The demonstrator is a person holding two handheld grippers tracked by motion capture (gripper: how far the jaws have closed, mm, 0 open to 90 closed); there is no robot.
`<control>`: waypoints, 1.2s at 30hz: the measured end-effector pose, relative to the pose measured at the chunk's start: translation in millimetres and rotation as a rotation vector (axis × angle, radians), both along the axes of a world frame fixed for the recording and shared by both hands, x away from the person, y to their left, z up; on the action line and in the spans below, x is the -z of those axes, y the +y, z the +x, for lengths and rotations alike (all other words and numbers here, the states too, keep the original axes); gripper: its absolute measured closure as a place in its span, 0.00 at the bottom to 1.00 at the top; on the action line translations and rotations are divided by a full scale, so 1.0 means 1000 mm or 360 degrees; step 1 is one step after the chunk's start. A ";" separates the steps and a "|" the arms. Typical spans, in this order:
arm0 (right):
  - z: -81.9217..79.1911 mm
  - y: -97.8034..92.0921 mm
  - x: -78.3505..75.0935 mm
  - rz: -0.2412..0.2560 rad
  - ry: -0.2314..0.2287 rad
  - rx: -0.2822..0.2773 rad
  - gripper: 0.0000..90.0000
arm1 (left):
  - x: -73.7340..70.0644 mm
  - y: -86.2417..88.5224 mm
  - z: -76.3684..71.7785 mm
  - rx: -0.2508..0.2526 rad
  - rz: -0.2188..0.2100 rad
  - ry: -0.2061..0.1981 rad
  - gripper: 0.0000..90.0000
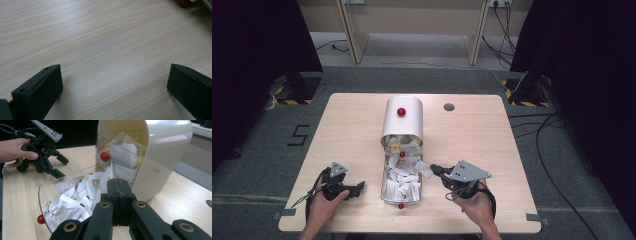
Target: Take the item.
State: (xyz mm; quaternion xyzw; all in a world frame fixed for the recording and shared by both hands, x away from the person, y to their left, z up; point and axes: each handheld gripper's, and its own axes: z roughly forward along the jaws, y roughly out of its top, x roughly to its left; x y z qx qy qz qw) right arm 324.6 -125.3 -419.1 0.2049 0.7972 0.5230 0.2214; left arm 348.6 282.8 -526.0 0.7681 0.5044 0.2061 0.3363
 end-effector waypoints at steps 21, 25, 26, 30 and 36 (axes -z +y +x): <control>0.007 -0.049 0.001 0.0038 -0.0005 0.0233 1.00 | 0.000 0.000 0.000 0.0000 0.0000 0.0000 0.00; 0.009 -0.052 0.001 0.0031 -0.0005 0.0254 1.00 | 0.000 0.000 0.000 0.0000 0.0000 0.0000 0.00; 0.009 -0.052 0.001 0.0031 -0.0005 0.0254 1.00 | 0.000 0.000 0.000 0.0000 0.0000 0.0000 0.00; 0.011 -0.055 0.003 0.0032 -0.0001 0.0273 1.00 | 0.000 0.000 0.000 0.0000 0.0000 0.0000 0.00; 0.014 -0.062 0.004 0.0033 0.0003 0.0311 1.00 | 0.000 0.000 0.000 0.0000 0.0000 0.0000 0.00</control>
